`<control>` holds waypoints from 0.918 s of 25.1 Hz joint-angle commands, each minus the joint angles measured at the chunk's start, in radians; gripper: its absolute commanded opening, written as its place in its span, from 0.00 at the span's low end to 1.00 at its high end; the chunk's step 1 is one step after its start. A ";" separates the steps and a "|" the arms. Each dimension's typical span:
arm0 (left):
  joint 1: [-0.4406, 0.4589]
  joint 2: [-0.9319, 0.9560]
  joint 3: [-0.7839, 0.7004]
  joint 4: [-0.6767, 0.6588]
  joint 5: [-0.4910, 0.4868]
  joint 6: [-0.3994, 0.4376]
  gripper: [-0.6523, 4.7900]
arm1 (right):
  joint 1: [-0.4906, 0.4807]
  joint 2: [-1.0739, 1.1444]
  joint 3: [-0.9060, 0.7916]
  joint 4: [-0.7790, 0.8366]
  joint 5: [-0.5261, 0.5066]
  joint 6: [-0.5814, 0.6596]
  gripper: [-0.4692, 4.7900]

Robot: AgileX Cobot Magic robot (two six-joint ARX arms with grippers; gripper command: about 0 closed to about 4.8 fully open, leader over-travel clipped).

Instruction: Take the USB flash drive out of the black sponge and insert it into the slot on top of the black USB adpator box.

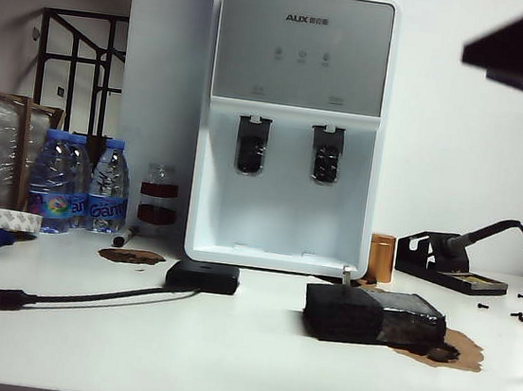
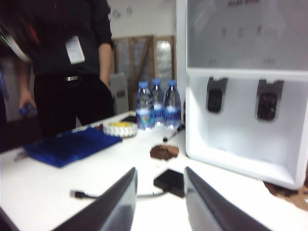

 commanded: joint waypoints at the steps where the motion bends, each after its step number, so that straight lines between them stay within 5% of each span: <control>1: -0.043 0.240 0.024 0.202 0.032 0.005 0.11 | 0.002 0.089 0.016 0.188 0.058 -0.006 0.39; 8: -0.132 0.581 0.024 0.425 0.029 0.054 0.11 | -0.001 0.415 0.180 0.282 0.067 0.002 0.44; 11: -0.224 0.641 0.021 0.425 0.012 0.111 0.11 | 0.009 0.827 0.288 0.619 0.104 -0.042 0.43; 12: -0.249 0.642 0.021 0.425 -0.018 0.121 0.11 | 0.024 0.895 0.298 0.705 0.155 -0.057 0.42; 13: -0.303 0.643 0.022 0.417 -0.119 0.147 0.11 | 0.055 1.019 0.299 0.903 0.358 -0.097 0.42; 14: -0.336 0.643 0.023 0.409 -0.198 0.162 0.11 | 0.063 1.071 0.299 0.969 0.451 -0.119 0.42; 23: -0.513 0.669 0.066 0.299 -0.383 0.248 0.11 | 0.036 1.205 0.274 0.868 0.431 0.060 0.42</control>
